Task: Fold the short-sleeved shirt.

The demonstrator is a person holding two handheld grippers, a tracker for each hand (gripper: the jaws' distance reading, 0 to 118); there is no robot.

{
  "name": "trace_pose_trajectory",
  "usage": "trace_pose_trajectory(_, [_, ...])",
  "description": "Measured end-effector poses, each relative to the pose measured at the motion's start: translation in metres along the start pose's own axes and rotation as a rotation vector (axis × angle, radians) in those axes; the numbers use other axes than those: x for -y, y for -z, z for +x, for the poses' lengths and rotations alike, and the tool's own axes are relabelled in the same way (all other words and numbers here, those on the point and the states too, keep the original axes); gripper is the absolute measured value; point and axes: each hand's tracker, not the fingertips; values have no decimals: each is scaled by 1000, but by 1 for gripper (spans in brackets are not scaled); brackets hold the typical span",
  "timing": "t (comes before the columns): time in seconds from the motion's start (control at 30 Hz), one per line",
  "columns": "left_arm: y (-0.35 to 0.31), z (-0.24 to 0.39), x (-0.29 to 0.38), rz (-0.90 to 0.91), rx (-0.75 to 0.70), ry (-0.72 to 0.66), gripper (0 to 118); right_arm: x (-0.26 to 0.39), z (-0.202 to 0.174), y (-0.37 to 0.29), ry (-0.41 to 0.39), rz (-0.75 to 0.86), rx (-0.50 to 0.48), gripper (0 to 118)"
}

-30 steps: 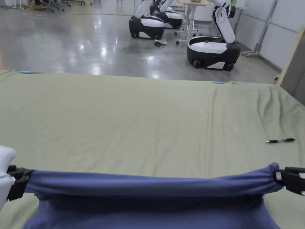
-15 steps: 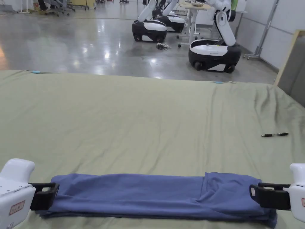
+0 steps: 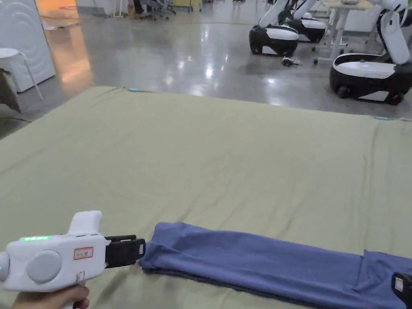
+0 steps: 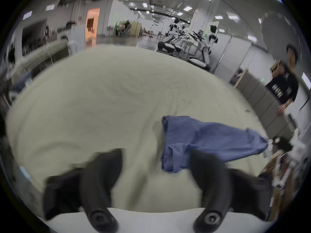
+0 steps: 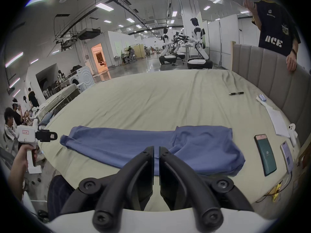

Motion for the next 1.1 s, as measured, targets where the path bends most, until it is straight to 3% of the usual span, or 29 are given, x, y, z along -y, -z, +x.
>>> trace_pose_trajectory(0.03, [2,-12,1,25,98,-53,93,1,-1,0,11,1,1,8])
trace_pose_trajectory(0.17, [33,-49,-3,-82,365,-401,92,-2,-9,1,15,-4,14,8])
trace_pose_trajectory(0.23, [62,-59,3,-156,410,-427,92,-4,-11,0,16,0,19,8])
trace_pose_trajectory(0.33, [88,-67,4,-128,641,-567,91,-8,-14,-1,24,4,21,8])
trace_pose_trajectory(0.4, [103,-56,2,-178,686,-586,90,-11,-16,-1,25,5,21,8])
trace_pose_trajectory(0.43, [108,-48,2,-177,676,-552,83,-12,-18,0,30,4,15,8])
trace_pose_trajectory(0.47, [111,-41,1,-192,649,-507,57,-12,-22,1,32,5,12,8])
trace_pose_trajectory(0.5, [116,-34,-1,-234,506,-483,11,-13,-24,1,32,6,9,8])
trace_pose_trajectory(0.53, [119,-23,-1,-285,358,-448,6,-14,-27,2,29,6,4,8])
trace_pose_trajectory(0.6, [103,-23,-3,-215,452,-446,6,-13,-31,1,28,7,-4,8])
trace_pose_trajectory(0.9, [42,13,-33,-29,-93,-98,6,-15,-32,-16,18,45,-38,8])
trace_pose_trajectory(1.1, [28,130,-8,86,-40,142,6,-11,-30,-30,18,77,-57,8])
